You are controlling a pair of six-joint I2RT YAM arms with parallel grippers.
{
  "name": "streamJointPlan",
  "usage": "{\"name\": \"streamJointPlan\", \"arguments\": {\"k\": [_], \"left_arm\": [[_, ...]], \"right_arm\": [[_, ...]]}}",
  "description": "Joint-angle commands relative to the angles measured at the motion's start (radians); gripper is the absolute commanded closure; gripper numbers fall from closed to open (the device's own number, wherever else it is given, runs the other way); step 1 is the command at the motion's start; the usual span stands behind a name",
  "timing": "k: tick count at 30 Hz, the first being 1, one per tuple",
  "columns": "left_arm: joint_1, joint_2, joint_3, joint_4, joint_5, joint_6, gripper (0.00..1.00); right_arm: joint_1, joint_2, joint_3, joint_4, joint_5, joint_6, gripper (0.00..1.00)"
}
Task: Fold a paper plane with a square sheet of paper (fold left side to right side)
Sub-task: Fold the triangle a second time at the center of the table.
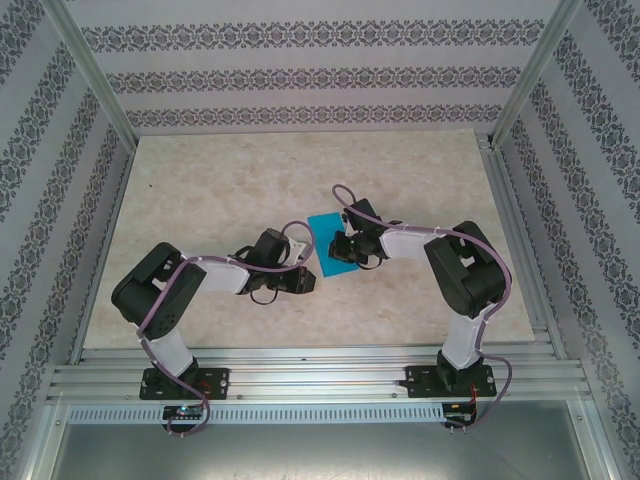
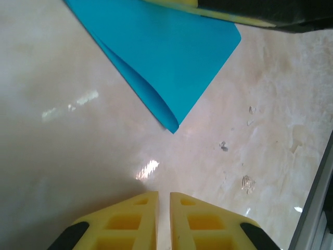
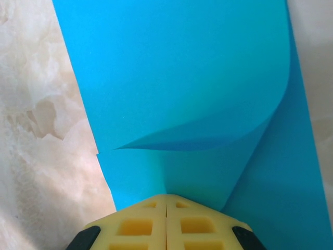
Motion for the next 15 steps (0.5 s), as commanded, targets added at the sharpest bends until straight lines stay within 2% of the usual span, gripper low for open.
{"name": "streamJointPlan", "arguments": {"k": [1, 8, 15], "left_arm": [[-0.005, -0.04, 0.05, -0.071, 0.019, -0.062, 0.85], [-0.012, 0.007, 0.138, 0.001, 0.075, -0.131, 0.85], [-0.015, 0.065, 0.157, 0.033, 0.028, -0.14, 0.86]], "right_arm": [[0.024, 0.006, -0.036, -0.039, 0.006, 0.015, 0.93], [0.032, -0.02, -0.037, -0.054, -0.015, 0.052, 0.93], [0.042, -0.008, -0.039, -0.058, -0.016, 0.078, 0.93]]}}
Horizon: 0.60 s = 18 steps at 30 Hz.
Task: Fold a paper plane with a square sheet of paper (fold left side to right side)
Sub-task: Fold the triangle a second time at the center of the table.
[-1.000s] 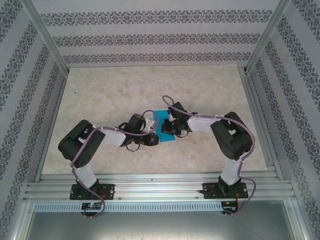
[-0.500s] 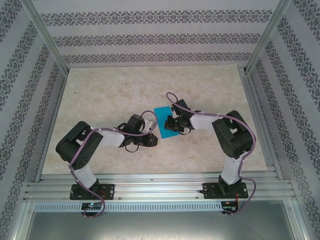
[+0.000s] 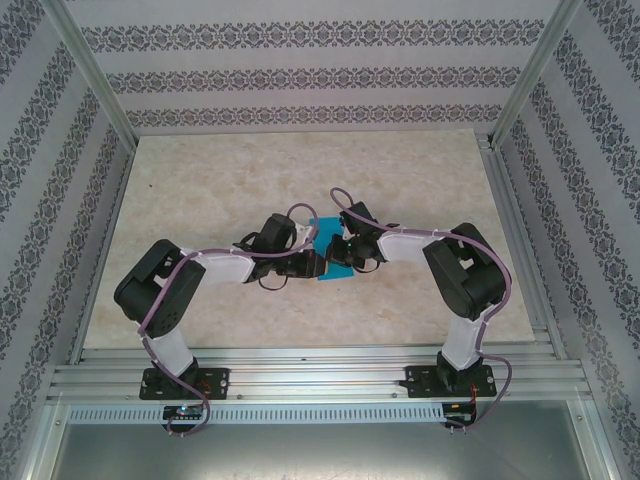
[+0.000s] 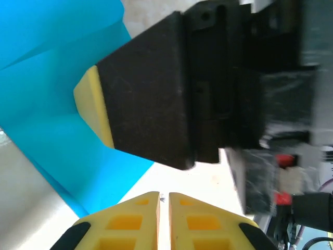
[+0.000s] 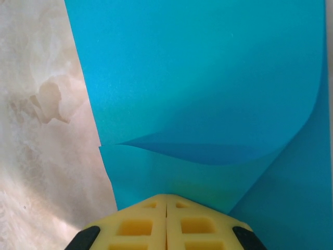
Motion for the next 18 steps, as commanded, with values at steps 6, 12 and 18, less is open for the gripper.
{"name": "streamJointPlan", "arguments": {"k": [6, 12, 18], "left_arm": [[-0.013, 0.084, 0.053, -0.029, -0.079, 0.029, 0.88], [-0.031, 0.105, 0.086, -0.13, -0.156, 0.088, 0.88], [-0.09, 0.114, 0.102, -0.293, -0.285, 0.167, 0.89]], "right_arm": [[0.016, 0.004, -0.029, -0.055, -0.006, 0.02, 0.93], [0.021, 0.009, -0.022, -0.068, -0.003, 0.018, 0.93], [0.02, 0.008, 0.003, -0.075, -0.019, 0.018, 0.92]]}}
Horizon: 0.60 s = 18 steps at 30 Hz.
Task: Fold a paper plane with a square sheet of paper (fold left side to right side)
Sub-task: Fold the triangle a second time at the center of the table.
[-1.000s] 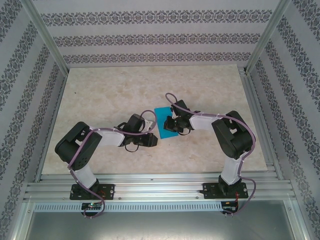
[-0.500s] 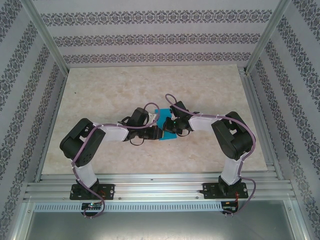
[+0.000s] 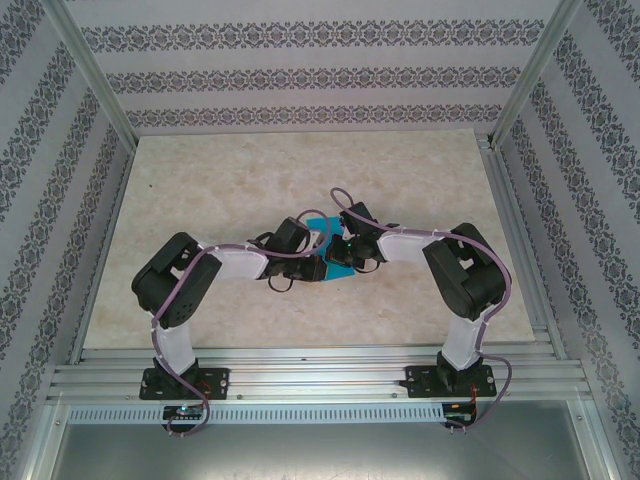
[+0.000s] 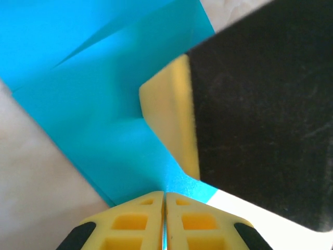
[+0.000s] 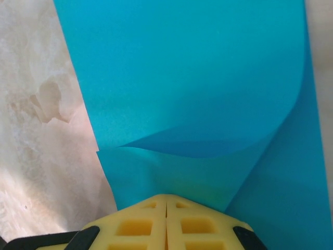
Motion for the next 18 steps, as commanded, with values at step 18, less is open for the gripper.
{"name": "streamJointPlan", "arguments": {"k": [18], "left_arm": [[-0.11, 0.04, -0.072, -0.258, -0.233, 0.094, 0.89]], "right_arm": [[-0.056, 0.019, 0.014, -0.002, -0.032, 0.001, 0.92]]}}
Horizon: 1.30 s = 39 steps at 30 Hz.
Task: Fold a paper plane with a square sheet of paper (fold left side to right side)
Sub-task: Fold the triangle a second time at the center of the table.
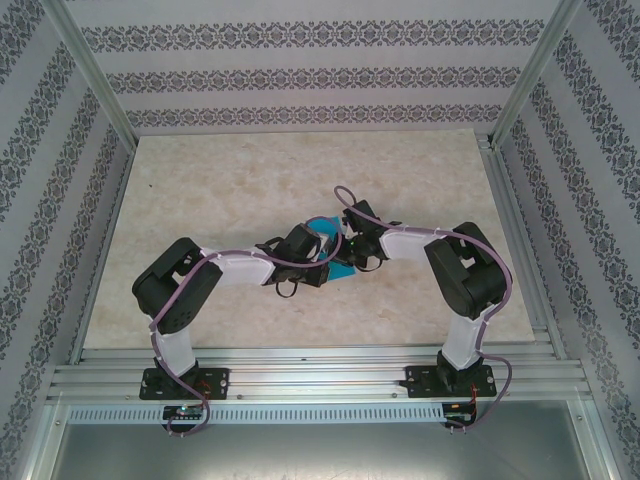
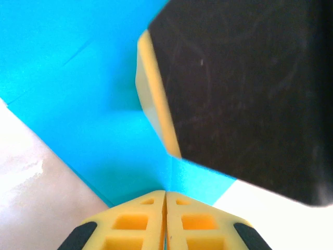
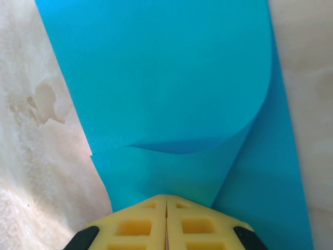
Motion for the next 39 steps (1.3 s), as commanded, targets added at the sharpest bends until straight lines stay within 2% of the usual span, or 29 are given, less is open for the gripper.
{"name": "streamJointPlan", "arguments": {"k": [1, 25, 34, 39], "left_arm": [[-0.03, 0.06, -0.082, -0.207, -0.04, 0.029, 0.89], [-0.03, 0.051, -0.105, -0.186, -0.024, 0.029, 0.89], [-0.03, 0.043, -0.085, -0.185, -0.014, 0.03, 0.89], [-0.03, 0.044, -0.075, -0.189, -0.014, 0.033, 0.88]], "right_arm": [[-0.025, 0.022, 0.008, 0.016, -0.004, -0.001, 0.92], [-0.175, 0.113, 0.151, -0.064, 0.07, -0.169, 0.92], [-0.158, -0.087, 0.077, -0.041, 0.011, -0.148, 0.91], [-0.088, -0.128, -0.016, 0.023, -0.031, -0.073, 0.9]]}}
